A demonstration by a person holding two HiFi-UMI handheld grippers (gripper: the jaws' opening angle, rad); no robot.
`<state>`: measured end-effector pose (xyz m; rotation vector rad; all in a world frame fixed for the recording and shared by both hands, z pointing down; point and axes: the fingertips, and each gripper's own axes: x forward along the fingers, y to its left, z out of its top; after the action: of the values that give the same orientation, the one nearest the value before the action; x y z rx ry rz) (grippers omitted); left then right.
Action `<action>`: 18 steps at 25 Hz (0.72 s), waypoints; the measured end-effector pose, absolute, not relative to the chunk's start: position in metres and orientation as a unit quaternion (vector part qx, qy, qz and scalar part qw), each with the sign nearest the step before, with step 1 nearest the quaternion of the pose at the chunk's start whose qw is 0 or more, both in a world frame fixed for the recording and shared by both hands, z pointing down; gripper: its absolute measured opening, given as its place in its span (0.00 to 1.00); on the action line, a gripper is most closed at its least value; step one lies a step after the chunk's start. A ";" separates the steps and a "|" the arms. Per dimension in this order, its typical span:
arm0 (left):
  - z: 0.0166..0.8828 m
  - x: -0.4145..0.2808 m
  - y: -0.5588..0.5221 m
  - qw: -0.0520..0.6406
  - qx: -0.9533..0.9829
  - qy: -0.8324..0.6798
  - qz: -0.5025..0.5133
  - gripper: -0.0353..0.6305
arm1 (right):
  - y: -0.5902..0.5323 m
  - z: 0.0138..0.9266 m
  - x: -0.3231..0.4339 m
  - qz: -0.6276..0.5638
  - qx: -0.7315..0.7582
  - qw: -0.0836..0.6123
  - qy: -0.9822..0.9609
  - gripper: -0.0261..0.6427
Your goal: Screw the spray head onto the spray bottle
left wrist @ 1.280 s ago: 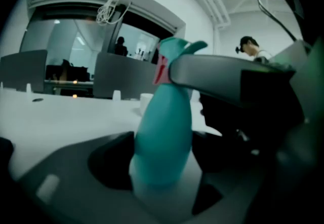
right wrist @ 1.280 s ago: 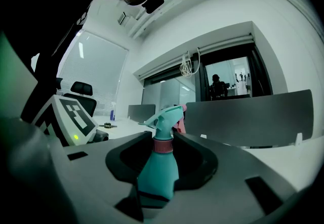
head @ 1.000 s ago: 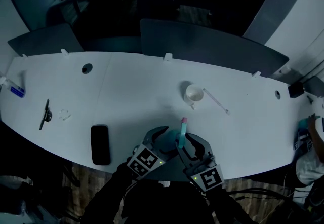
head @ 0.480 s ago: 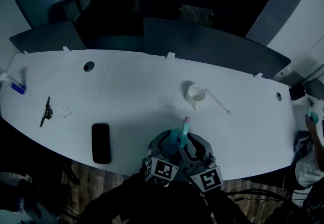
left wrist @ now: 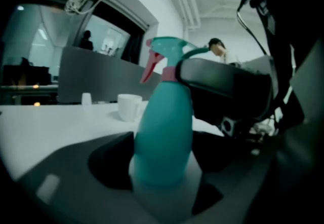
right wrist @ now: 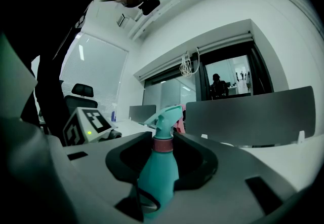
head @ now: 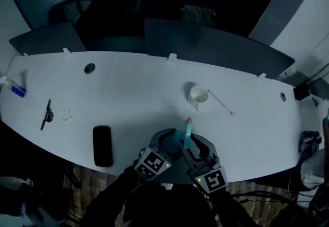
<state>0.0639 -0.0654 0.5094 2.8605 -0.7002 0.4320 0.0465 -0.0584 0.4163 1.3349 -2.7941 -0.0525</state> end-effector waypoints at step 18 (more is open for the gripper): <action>0.509 0.067 -0.065 0.079 0.972 -0.152 0.161 0.61 | -0.058 0.415 0.044 -0.016 0.420 0.020 -0.907 0.24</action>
<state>0.0673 -0.0646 0.5091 2.9084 -0.4562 0.4820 0.0445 -0.0581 0.4154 1.3021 -2.8154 -0.0503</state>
